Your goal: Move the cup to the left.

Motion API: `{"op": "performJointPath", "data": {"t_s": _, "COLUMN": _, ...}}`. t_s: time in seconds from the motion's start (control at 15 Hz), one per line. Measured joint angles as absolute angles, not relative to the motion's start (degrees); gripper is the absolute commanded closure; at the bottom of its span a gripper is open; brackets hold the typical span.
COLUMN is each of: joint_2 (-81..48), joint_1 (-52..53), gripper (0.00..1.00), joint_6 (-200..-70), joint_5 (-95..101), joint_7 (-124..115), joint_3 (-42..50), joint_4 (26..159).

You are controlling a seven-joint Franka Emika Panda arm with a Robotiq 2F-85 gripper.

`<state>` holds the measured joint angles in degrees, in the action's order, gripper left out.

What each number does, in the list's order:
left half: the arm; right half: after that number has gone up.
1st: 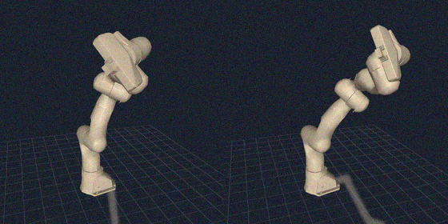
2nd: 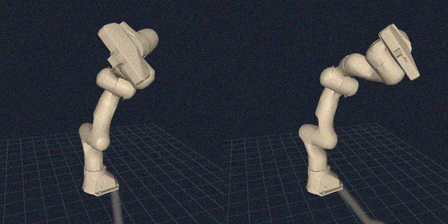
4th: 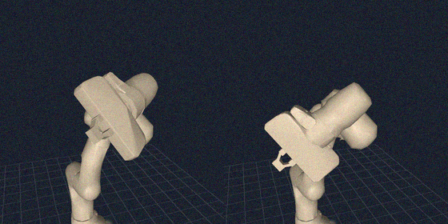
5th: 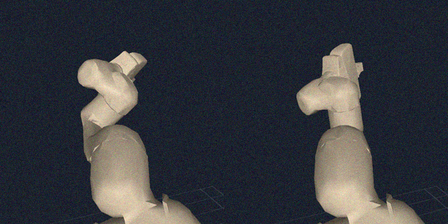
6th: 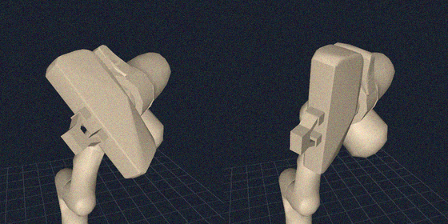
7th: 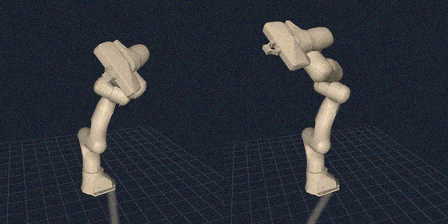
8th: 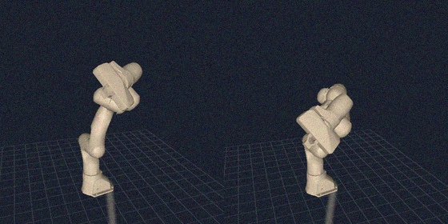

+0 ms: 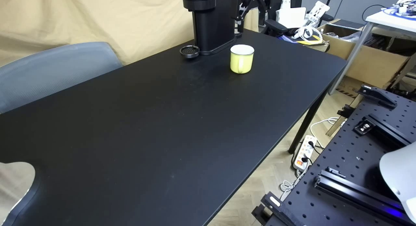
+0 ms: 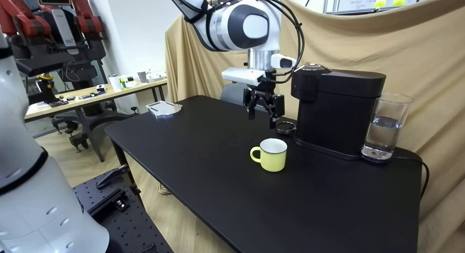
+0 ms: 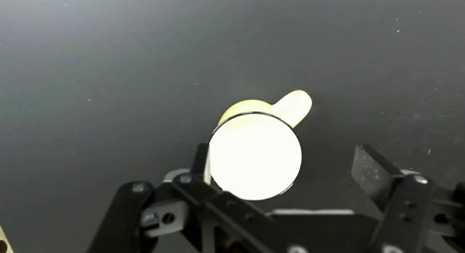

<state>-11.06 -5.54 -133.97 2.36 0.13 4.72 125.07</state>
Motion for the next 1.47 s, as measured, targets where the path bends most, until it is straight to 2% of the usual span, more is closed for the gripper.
{"op": "performJointPath", "data": {"t_s": 0.53, "joint_2": -29.1, "joint_1": -5.4, "gripper": 0.00, "joint_6": -130.3, "joint_5": 0.4, "joint_7": 0.3, "joint_3": 3.6, "joint_4": 108.5}}
{"op": "performJointPath", "data": {"t_s": 1.0, "joint_2": -33.3, "joint_1": -4.7, "gripper": 0.01, "joint_6": -129.6, "joint_5": -0.2, "joint_7": 0.2, "joint_3": 3.1, "joint_4": 104.8}}
{"op": "performJointPath", "data": {"t_s": 1.07, "joint_2": -33.5, "joint_1": -4.7, "gripper": 0.26, "joint_6": -129.5, "joint_5": -0.2, "joint_7": 0.2, "joint_3": 3.1, "joint_4": 104.8}}
{"op": "performJointPath", "data": {"t_s": 1.2, "joint_2": -34.0, "joint_1": -4.7, "gripper": 0.30, "joint_6": -129.5, "joint_5": -0.3, "joint_7": 0.2, "joint_3": 3.1, "joint_4": 104.8}}
{"op": "performJointPath", "data": {"t_s": 1.47, "joint_2": -34.7, "joint_1": -4.7, "gripper": 0.58, "joint_6": -129.8, "joint_5": -0.8, "joint_7": 0.2, "joint_3": 2.8, "joint_4": 104.8}}
